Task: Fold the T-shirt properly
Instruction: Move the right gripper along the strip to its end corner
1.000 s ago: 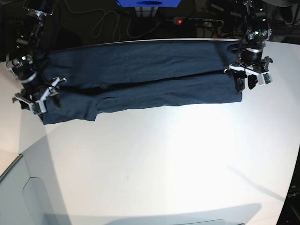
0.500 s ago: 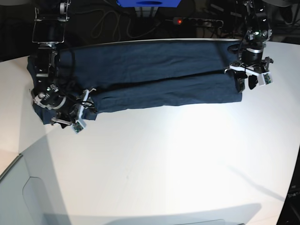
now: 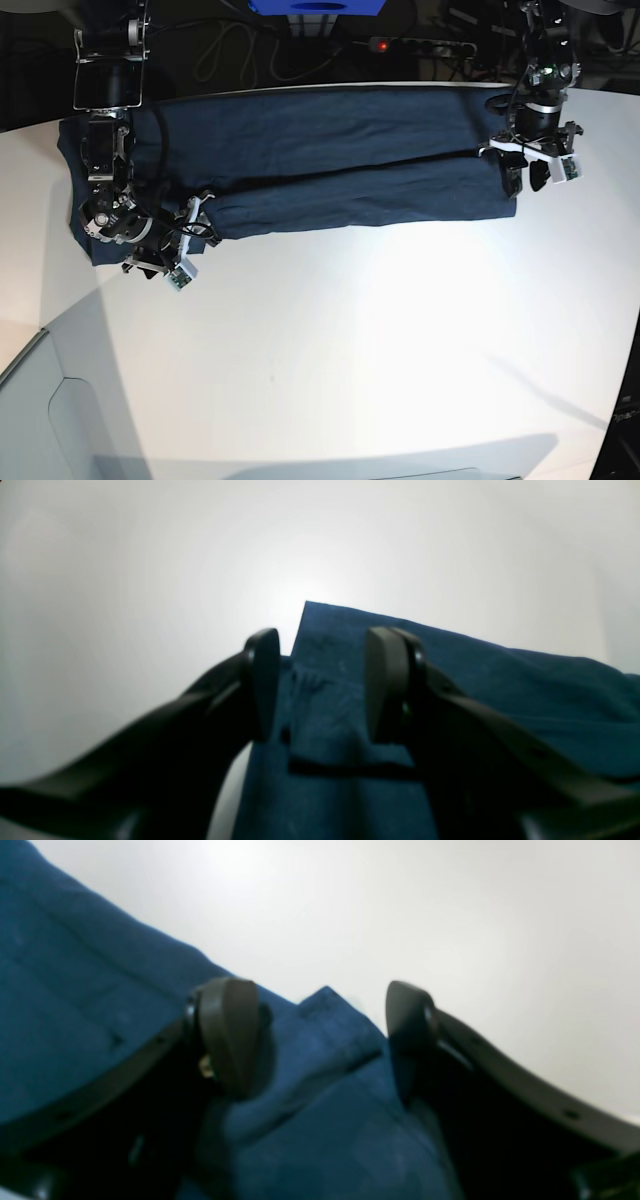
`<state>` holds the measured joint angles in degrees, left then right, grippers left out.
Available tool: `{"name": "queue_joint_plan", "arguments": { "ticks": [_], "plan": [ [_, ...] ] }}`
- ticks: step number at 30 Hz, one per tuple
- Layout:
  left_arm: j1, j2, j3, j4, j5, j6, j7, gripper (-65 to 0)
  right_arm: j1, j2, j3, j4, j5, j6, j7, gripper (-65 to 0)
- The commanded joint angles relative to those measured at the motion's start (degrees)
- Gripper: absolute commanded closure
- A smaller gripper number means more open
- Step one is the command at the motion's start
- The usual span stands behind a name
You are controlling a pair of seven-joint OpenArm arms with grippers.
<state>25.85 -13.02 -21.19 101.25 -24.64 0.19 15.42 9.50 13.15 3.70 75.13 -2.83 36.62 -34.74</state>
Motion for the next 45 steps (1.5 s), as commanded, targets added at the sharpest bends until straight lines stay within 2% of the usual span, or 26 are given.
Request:
{"name": "queue_joint_plan", "arguments": {
  "ticks": [1, 3, 9, 10, 14, 28, 37, 45],
  "plan": [
    [0.0, -0.6, -0.4, 0.8, -0.1, -0.1, -1.3, -26.8, 1.2, 0.5, 0.3, 1.1, 0.7, 1.5, 1.1, -34.6],
    [-0.1, -0.6, -0.4, 0.8, -0.1, -0.1, -1.3, -26.8, 1.2, 0.5, 0.6, 1.1, 0.7, 1.5, 1.1, -28.1],
    [-0.9, -0.6, -0.4, 0.6, -0.1, -0.1, -1.3, -26.8, 1.2, 0.6, 0.6, 1.2, 0.7, 1.5, 1.1, -1.9],
    [-0.9, -0.6, -0.4, 0.2, -0.1, -0.1, -1.3, -26.8, 1.2, 0.6, 0.6, 1.4, 0.7, 1.5, 1.1, 0.0],
    [-1.2, -0.6, -0.4, -0.7, -0.1, -0.1, -1.3, -26.8, -0.3, 0.6, 0.9, 5.0, 0.7, 1.5, 1.1, -0.1],
    [-1.3, -0.6, -0.4, -0.8, -0.1, -0.1, -1.3, -26.8, -14.8, -0.1, 10.8, 25.1, 0.9, 1.5, 1.1, 0.0],
    [-1.4, -0.7, -0.4, -0.2, -0.1, -0.1, -1.4, -26.8, -27.2, -6.1, 17.0, 37.4, 0.9, 1.5, 1.4, 0.0],
    [-2.6, -0.7, -0.4, -0.1, -0.1, -0.1, -1.4, -26.8, -35.2, -10.6, 16.7, 39.4, 0.9, 1.5, 8.0, 0.0]
  ]
}}
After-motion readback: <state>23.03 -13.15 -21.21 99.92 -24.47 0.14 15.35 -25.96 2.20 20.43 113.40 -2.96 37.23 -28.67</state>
